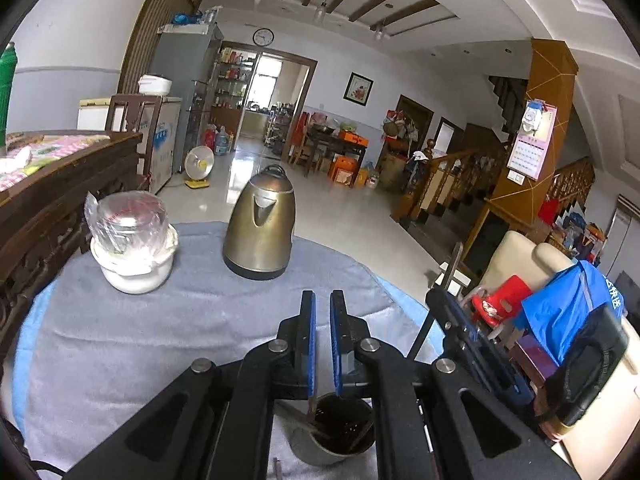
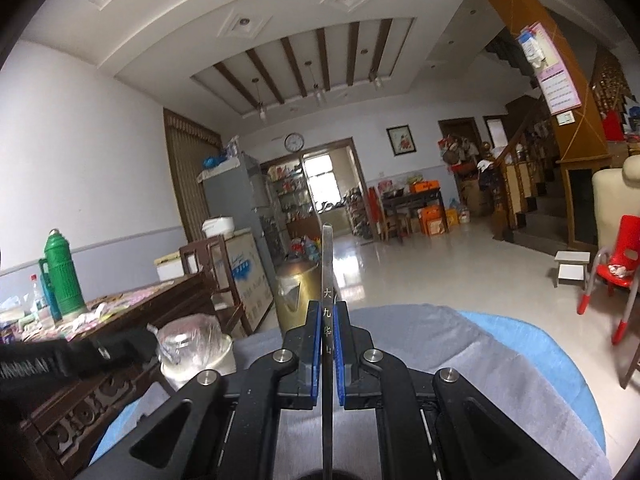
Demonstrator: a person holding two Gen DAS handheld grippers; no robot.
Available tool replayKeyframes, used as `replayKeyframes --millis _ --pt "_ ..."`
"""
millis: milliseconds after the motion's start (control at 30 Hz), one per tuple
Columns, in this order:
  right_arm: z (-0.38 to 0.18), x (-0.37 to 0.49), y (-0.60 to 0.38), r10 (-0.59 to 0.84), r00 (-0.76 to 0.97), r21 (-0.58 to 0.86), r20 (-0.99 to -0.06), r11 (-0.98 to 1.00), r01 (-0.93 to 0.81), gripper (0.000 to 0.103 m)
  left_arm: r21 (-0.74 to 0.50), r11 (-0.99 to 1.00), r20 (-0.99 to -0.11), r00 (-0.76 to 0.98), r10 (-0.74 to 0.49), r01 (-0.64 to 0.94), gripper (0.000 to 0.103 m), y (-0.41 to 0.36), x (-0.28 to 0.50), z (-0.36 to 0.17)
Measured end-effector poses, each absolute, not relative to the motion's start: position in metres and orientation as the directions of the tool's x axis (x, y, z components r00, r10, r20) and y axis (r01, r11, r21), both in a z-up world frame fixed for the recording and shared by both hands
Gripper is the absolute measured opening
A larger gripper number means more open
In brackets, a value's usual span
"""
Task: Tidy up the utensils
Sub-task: 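Lower both chopsticks into the grey cup and open both tools, then raise both open tools out of the grey cup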
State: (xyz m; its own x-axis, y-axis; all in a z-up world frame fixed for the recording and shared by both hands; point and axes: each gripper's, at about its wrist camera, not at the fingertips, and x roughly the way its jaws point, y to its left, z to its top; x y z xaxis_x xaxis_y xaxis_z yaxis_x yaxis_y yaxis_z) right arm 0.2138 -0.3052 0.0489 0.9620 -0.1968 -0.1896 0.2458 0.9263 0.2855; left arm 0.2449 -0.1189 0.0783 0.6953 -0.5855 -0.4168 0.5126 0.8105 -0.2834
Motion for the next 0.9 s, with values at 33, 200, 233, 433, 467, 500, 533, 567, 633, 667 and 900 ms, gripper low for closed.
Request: replayKeyframes --millis 33,200,233,433,467,500,533,567,633,667,900 --pt "0.048 0.212 -0.306 -0.185 0.963 0.285 -0.196 0.929 0.237 0.006 -0.28 0.812 -0.411 0.7 -0.584 0.512 0.007 -0.115 0.242 0.08" --pt "0.044 0.192 -0.301 -0.146 0.965 0.26 -0.217 0.944 0.201 0.006 -0.259 0.829 -0.369 0.743 -0.559 0.495 0.017 -0.089 0.223 0.093" --pt "0.042 0.188 -0.3 -0.138 0.966 0.262 -0.22 0.945 0.194 0.006 -0.25 0.836 -0.366 0.751 -0.549 0.489 0.02 -0.085 0.221 0.094" --pt "0.038 0.169 -0.293 -0.12 0.967 0.244 -0.223 0.954 0.175 0.006 -0.193 0.87 -0.388 0.779 -0.493 0.454 0.029 -0.07 0.206 0.092" --pt "0.039 0.167 -0.291 -0.122 0.967 0.237 -0.221 0.956 0.175 0.006 -0.18 0.876 -0.396 0.783 -0.48 0.446 0.032 -0.068 0.203 0.09" --pt "0.039 0.165 -0.29 -0.123 0.967 0.233 -0.221 0.957 0.175 0.006 -0.169 0.883 -0.402 0.787 -0.467 0.438 0.04 -0.067 0.201 0.088" --pt "0.039 0.164 -0.287 -0.124 0.967 0.227 -0.221 0.958 0.175 0.006 -0.153 0.891 -0.411 0.793 -0.45 0.427 0.042 -0.067 0.198 0.085" --pt "0.039 0.162 -0.286 -0.124 0.967 0.221 -0.221 0.96 0.173 0.006 -0.138 0.899 -0.421 0.797 -0.433 0.416 0.046 -0.066 0.197 0.082" --pt "0.038 0.16 -0.283 -0.124 0.967 0.21 -0.224 0.963 0.172 0.006 -0.117 0.908 -0.447 0.795 -0.41 0.402 0.049 -0.063 0.196 0.075" --pt "0.039 0.161 -0.282 -0.123 0.966 0.207 -0.226 0.963 0.171 0.006 -0.111 0.911 -0.458 0.793 -0.401 0.397 0.049 -0.061 0.196 0.071" --pt "0.031 0.161 -0.279 -0.121 0.96 0.204 -0.254 0.963 0.175 0.006 -0.093 0.936 -0.532 0.777 -0.336 0.341 0.05 -0.048 0.202 0.047"
